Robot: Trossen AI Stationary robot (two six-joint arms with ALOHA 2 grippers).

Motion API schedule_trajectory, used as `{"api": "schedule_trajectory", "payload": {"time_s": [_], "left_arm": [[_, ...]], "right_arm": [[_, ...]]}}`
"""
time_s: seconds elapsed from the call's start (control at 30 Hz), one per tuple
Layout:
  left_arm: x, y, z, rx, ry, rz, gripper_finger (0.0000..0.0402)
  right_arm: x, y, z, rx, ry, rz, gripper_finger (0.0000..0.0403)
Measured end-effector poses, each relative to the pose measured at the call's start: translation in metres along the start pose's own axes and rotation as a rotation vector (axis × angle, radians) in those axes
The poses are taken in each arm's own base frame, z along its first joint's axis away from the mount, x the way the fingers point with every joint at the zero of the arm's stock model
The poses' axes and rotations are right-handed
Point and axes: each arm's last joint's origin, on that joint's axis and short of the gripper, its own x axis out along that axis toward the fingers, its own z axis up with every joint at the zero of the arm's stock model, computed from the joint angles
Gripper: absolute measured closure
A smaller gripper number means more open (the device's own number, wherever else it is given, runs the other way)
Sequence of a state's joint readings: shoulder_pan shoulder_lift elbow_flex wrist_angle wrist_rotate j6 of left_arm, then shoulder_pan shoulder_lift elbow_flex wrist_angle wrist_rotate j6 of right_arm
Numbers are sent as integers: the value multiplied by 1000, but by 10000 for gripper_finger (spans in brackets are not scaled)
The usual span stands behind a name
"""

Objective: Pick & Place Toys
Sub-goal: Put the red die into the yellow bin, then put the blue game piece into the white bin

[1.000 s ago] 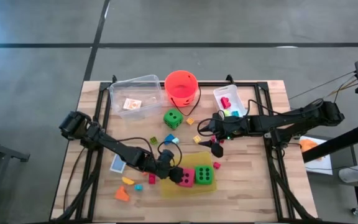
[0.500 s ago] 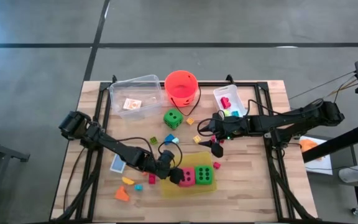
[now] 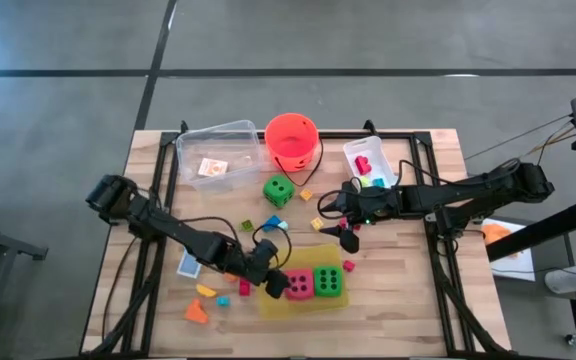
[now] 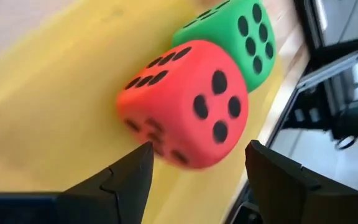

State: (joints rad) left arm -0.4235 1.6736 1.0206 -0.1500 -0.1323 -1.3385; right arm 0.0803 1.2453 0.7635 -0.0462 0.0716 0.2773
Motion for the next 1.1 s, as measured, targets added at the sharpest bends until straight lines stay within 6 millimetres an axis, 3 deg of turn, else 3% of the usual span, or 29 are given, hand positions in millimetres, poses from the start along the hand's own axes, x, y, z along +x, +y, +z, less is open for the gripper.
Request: {"api": "schedule_trajectory", "payload": {"time_s": [0.27, 0.47, 0.57, 0.77, 1.1], "left_arm": [[-57, 11, -8, 94, 69, 183, 161], [-82, 29, -15, -176, 26, 392, 161], [-84, 40, -13, -241, -12, 501, 161], [-74, 60, -3, -263, -31, 557, 161], [-63, 90, -10, -415, -35, 619, 161]], "right_arm": [[0, 0, 0, 0, 1, 0, 106], [0, 0, 0, 0, 0, 0, 106], [0, 0, 0, 0, 0, 0, 106], [0, 0, 0, 0, 0, 0, 106], [0, 0, 0, 0, 0, 0, 106]]}}
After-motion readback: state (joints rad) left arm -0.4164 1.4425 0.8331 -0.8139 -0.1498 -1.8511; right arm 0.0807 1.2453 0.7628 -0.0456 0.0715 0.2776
